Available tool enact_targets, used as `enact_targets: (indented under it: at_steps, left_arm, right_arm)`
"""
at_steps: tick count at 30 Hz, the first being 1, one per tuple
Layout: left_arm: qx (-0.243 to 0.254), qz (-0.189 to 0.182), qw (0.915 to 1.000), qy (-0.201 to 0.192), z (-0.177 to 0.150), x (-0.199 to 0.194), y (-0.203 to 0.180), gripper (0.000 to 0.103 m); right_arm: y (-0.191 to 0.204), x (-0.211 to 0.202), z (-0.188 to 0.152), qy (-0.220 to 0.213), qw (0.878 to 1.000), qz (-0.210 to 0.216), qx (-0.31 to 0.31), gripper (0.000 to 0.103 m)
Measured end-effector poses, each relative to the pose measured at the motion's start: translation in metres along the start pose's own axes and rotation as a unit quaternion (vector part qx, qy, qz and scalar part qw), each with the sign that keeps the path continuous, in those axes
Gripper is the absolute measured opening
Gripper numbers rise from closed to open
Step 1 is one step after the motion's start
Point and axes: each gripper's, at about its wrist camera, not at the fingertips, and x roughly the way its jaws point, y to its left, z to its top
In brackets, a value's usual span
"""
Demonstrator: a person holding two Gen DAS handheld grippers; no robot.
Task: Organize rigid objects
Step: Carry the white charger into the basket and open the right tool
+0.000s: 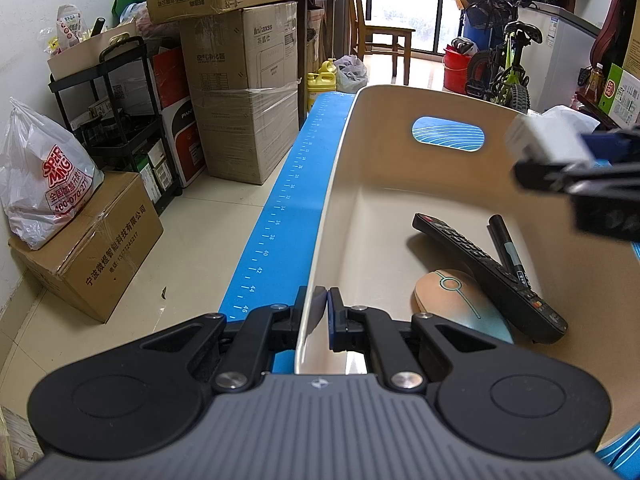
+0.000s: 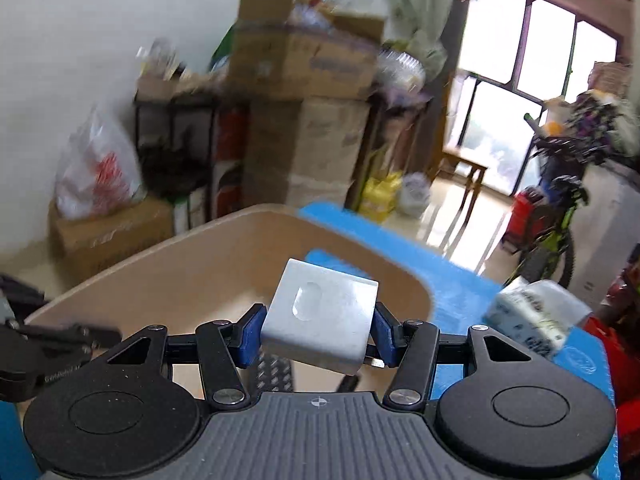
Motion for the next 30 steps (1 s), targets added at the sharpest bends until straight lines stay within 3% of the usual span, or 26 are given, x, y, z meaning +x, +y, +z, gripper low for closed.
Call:
enact_targets:
  at_steps: [11, 18, 22, 30]
  left_arm:
    - [0.0, 0.001, 1.0, 0.0, 0.0, 0.001, -0.001, 0.009]
    - [0.0, 0.0, 1.0, -0.001, 0.0, 0.0, -0.003, 0.009]
    - [0.0, 0.0, 1.0, -0.001, 0.0, 0.0, -0.003, 0.009]
    - [0.0, 0.0, 1.0, -0.001, 0.0, 0.0, -0.003, 0.009]
  right_arm:
    - [0.019, 0.045, -0.006, 0.134, 0.99, 0.037, -0.035, 0.06]
    - [0.02, 0.049, -0.008, 0.173, 0.982, 0.051, -0.046, 0.06]
    - [0.018, 0.048, -0.007, 0.166, 0.984, 0.055, -0.034, 0.059]
    - [0.001, 0.025, -0.005, 0.104, 0.994, 0.04, -0.004, 0.069]
